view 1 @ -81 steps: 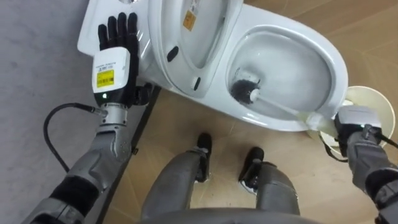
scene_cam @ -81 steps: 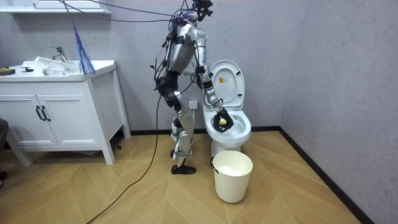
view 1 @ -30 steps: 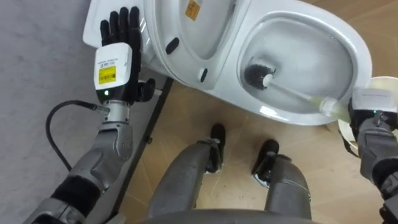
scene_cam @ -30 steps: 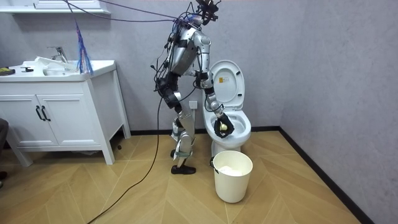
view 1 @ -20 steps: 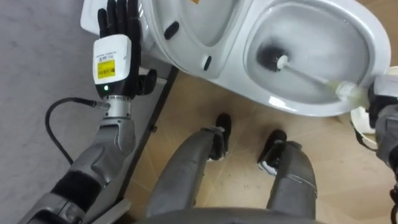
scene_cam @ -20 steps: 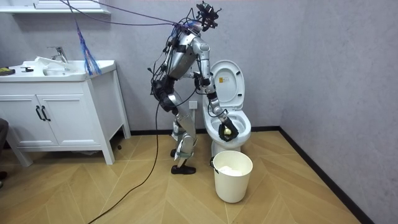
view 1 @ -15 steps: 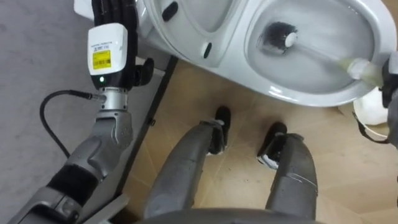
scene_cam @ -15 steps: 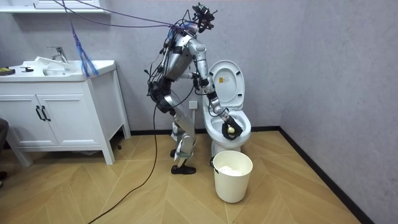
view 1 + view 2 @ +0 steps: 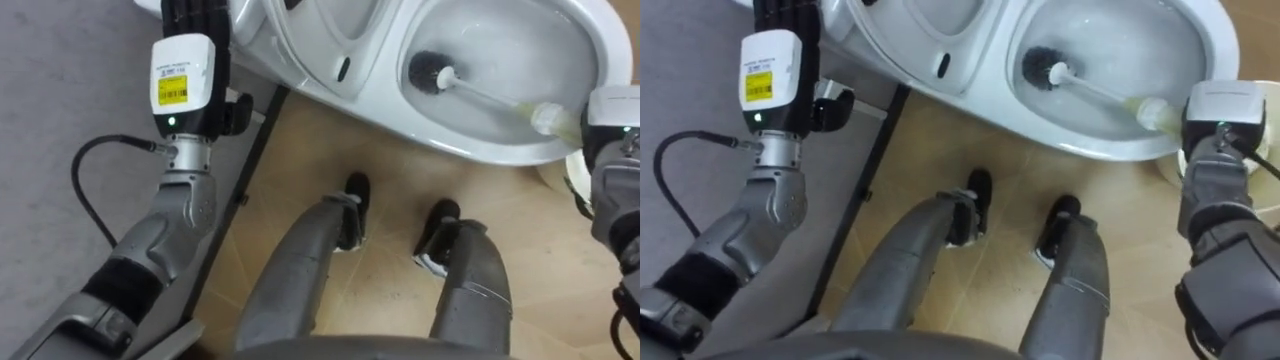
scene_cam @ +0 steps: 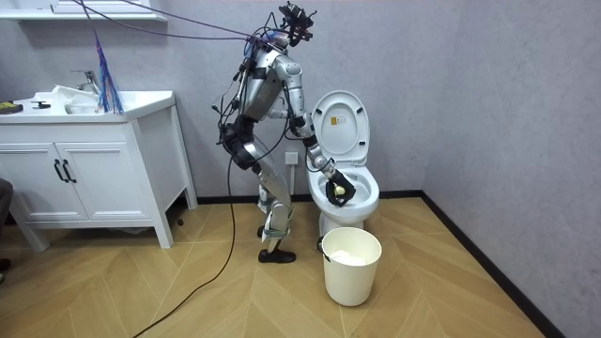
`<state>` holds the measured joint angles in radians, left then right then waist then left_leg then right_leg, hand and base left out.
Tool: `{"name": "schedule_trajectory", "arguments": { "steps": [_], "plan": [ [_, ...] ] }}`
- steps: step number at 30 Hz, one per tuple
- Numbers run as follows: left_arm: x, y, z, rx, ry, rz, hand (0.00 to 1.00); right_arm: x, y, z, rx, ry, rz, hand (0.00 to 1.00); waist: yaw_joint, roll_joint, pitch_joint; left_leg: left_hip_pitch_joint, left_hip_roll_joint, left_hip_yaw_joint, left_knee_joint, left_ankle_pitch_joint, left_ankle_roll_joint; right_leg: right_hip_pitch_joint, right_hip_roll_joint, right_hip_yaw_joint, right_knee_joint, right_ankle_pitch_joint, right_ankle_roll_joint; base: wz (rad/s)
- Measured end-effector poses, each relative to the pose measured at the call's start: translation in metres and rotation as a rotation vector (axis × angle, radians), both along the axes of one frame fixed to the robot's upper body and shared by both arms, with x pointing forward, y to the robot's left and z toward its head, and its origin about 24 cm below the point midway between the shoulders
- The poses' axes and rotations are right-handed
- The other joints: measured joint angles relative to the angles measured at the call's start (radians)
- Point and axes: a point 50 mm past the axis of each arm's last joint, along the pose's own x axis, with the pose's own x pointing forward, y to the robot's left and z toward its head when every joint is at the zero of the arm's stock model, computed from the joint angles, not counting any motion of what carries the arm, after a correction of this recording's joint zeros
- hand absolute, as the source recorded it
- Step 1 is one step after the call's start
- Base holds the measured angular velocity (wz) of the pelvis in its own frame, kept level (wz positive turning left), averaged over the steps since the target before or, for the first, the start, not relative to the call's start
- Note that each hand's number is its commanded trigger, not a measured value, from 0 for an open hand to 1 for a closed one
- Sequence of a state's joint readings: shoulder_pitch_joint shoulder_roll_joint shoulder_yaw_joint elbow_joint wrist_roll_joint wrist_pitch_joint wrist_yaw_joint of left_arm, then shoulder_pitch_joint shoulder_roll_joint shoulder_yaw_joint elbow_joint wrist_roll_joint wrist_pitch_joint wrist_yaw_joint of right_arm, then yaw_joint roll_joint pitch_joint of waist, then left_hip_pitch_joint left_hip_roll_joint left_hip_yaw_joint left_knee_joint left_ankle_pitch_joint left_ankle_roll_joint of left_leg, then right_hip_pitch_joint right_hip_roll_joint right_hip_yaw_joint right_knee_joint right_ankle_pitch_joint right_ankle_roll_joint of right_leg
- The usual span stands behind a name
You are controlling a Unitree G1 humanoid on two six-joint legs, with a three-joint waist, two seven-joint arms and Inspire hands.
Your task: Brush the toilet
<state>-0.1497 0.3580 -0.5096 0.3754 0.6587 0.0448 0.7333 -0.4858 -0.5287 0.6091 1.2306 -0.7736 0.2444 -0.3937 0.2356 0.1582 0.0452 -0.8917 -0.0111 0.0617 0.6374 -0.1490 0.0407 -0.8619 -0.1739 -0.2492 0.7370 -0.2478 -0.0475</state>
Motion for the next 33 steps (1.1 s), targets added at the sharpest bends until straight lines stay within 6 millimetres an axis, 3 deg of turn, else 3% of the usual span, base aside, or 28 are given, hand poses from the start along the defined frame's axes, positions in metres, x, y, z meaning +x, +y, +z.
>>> {"name": "schedule_trajectory", "arguments": {
  "steps": [3, 10, 15, 16, 17, 18, 20, 22, 25, 28, 33],
  "plan": [
    [-0.008, 0.001, -0.006, -0.007, 0.019, 0.009, 0.0, -0.006, 0.005, -0.009, 0.009, 0.019, -0.011, 1.0, -0.008, 0.012, -0.0039, 0.016, 0.0, 0.0, -0.023, 0.001, -0.002, 0.016, 0.004, -0.002, -0.02, 0.001, 0.0, 0.01],
    [-0.021, 0.003, -0.015, -0.062, 0.05, 0.038, 0.0, -0.025, 0.011, -0.026, 0.034, 0.046, -0.011, 1.0, -0.014, 0.014, -0.0057, 0.074, 0.016, 0.005, -0.082, 0.007, -0.013, 0.079, 0.027, -0.018, -0.095, 0.009, -0.006, -0.01],
    [-0.022, 0.003, -0.014, -0.083, 0.032, 0.041, 0.0, -0.021, 0.007, -0.019, 0.026, 0.002, -0.017, 1.0, -0.009, 0.007, -0.0035, 0.07, 0.016, 0.007, -0.081, 0.008, -0.014, 0.078, 0.019, -0.025, -0.096, 0.004, -0.008, 0.05],
    [-0.021, 0.003, -0.013, -0.085, 0.025, 0.041, 0.0, -0.019, 0.003, -0.015, 0.024, -0.009, -0.022, 1.0, -0.007, -0.005, 0.0016, 0.065, 0.016, 0.007, -0.076, 0.008, -0.014, 0.072, 0.017, -0.024, -0.089, 0.002, -0.009, 0.0],
    [-0.02, 0.003, -0.012, -0.083, 0.02, 0.04, 0.0, -0.017, 0.002, -0.014, 0.026, -0.018, -0.025, 1.0, -0.007, -0.005, 0.0015, 0.061, 0.015, 0.007, -0.069, 0.008, -0.014, 0.069, 0.016, -0.022, -0.084, -0.001, -0.01, 0.0],
    [-0.018, 0.005, -0.009, -0.075, 0.011, 0.038, 0.0, -0.014, 0.002, -0.012, 0.041, -0.033, -0.029, 1.0, -0.007, -0.027, 0.0056, 0.048, 0.013, 0.008, -0.055, 0.008, -0.014, 0.054, 0.012, -0.015, -0.064, -0.01, -0.011, 0.0],
    [-0.014, 0.009, -0.004, -0.058, -0.01, 0.035, 0.0, -0.009, 0.003, -0.008, 0.077, -0.061, -0.037, 1.0, -0.01, -0.052, 0.0033, 0.034, 0.012, 0.02, -0.045, 0.008, -0.014, 0.026, 0.006, -0.002, -0.034, -0.019, -0.014, 0.0],
    [-0.009, 0.011, 0.001, -0.054, -0.031, 0.039, 0.0, 0.0, 0.003, 0.0, 0.103, -0.111, -0.038, 1.0, -0.016, -0.075, 0.0123, 0.027, 0.008, 0.022, -0.038, 0.008, -0.014, 0.008, -0.003, 0.002, -0.008, -0.025, -0.018, 0.03],
    [-0.003, 0.015, 0.009, -0.049, -0.068, 0.061, 0.0, 0.022, 0.005, 0.022, 0.112, -0.213, -0.023, 1.0, -0.045, -0.122, 0.0141, 0.003, -0.007, 0.021, -0.018, 0.012, -0.019, -0.03, -0.027, 0.006, 0.048, -0.045, -0.024, 0.12],
    [-0.001, 0.016, 0.011, -0.021, -0.081, 0.063, 0.0, 0.028, 0.002, 0.033, 0.049, -0.233, 0.029, 1.0, -0.055, -0.138, 0.0128, -0.006, -0.004, 0.016, 0.007, 0.011, -0.018, -0.03, -0.026, 0.002, 0.058, -0.046, -0.024, 0.04],
    [0.0, 0.015, 0.01, -0.023, -0.061, 0.051, 0.0, 0.034, 0.021, 0.033, -0.025, -0.219, 0.165, 1.0, -0.04, -0.125, 0.0107, -0.005, 0.015, 0.014, 0.021, -0.004, -0.016, -0.013, -0.005, -0.004, 0.04, -0.028, -0.021, -0.13]
  ]
}}
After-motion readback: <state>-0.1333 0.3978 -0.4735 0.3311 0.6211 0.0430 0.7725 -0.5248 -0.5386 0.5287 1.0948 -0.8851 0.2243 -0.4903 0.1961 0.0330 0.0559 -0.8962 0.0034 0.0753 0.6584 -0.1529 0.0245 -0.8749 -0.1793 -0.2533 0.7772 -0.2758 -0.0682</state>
